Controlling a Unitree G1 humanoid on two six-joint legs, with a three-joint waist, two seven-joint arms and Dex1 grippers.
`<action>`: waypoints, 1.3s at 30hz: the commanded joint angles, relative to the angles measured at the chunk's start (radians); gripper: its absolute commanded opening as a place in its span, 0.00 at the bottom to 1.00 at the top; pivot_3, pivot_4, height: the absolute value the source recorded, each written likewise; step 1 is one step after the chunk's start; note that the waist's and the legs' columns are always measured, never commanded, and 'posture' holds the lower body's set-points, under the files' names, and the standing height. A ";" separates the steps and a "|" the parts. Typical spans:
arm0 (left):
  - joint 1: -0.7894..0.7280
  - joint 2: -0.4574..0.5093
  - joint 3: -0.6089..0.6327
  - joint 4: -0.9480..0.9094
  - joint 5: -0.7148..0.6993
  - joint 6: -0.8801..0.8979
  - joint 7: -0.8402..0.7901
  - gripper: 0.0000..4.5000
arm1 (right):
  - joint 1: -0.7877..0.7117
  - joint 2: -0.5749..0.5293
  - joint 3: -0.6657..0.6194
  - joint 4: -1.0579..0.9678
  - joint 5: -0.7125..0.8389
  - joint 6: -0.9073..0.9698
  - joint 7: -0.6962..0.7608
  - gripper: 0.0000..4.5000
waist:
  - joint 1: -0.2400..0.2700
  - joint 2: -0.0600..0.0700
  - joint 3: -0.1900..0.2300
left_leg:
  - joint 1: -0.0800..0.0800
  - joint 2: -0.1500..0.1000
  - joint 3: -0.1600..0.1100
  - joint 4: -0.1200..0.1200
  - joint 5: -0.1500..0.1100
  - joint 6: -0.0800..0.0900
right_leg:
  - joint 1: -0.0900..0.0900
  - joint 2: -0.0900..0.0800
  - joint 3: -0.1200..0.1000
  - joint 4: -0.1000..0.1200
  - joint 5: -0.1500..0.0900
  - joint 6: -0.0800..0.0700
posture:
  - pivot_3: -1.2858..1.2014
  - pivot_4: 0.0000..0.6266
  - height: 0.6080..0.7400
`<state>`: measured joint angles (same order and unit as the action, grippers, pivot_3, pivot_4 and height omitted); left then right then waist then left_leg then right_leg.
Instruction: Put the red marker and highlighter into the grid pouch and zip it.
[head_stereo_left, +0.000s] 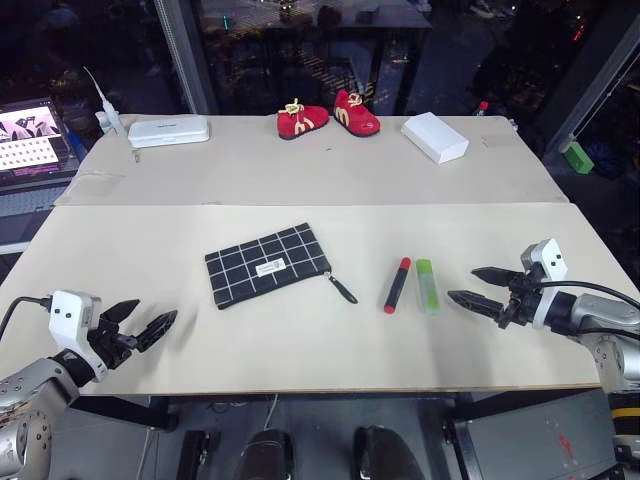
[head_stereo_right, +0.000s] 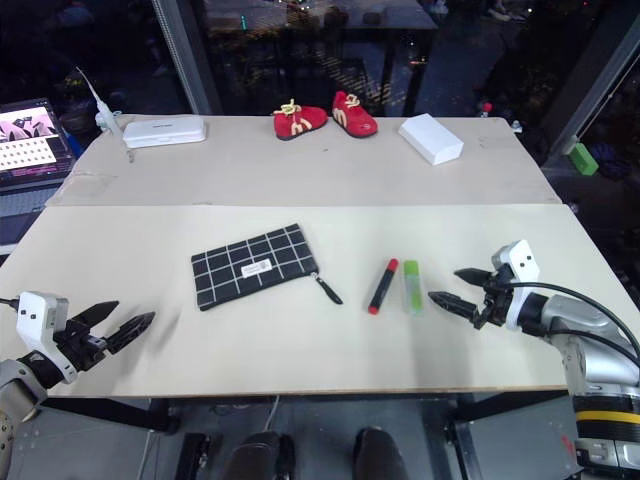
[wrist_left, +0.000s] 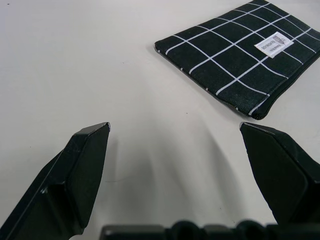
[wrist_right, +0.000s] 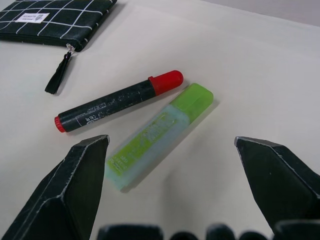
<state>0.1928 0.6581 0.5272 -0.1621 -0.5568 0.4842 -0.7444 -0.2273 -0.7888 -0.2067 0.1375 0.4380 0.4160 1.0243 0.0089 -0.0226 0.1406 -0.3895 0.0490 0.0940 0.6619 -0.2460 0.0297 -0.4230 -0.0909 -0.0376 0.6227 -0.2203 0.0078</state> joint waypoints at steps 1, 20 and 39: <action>-0.026 0.010 0.015 -0.014 -0.030 -0.014 -0.023 1.00 | -0.020 -0.010 -0.008 -0.037 0.005 -0.011 0.008 0.99 | 0.000 0.000 0.000 | 0.000 0.000 0.000 0.000 0.000 0.000 | 0.000 0.000 0.000 0.000 0.000 0.000 | 0.52 0.24 1.00; -0.141 0.184 -0.226 0.158 0.283 -0.500 -0.286 1.00 | -0.308 0.226 0.315 -0.252 0.024 0.130 0.006 0.02 | -0.016 0.000 0.000 | 0.000 0.001 0.000 -0.001 0.000 -0.001 | -0.002 0.001 -0.001 0.002 0.000 -0.001 | 0.52 0.24 1.00; -0.239 0.225 -0.332 0.153 0.417 -0.510 -0.229 1.00 | -0.689 0.593 0.614 0.534 -0.536 -0.350 -0.309 0.02 | -0.028 0.001 0.000 | -0.009 0.000 0.008 -0.001 0.001 -0.004 | -0.013 0.001 -0.003 0.007 0.000 -0.001 | 0.52 0.24 1.00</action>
<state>-0.0361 0.8610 0.1773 -0.0027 -0.1381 -0.0176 -0.9789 -0.8868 -0.2019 0.4049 0.6592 -0.0725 0.1161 0.7231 -0.0194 -0.0220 0.1408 -0.3993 0.0494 0.1028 0.6611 -0.2446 0.0258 -0.4367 -0.0901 -0.0399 0.6298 -0.2203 0.0063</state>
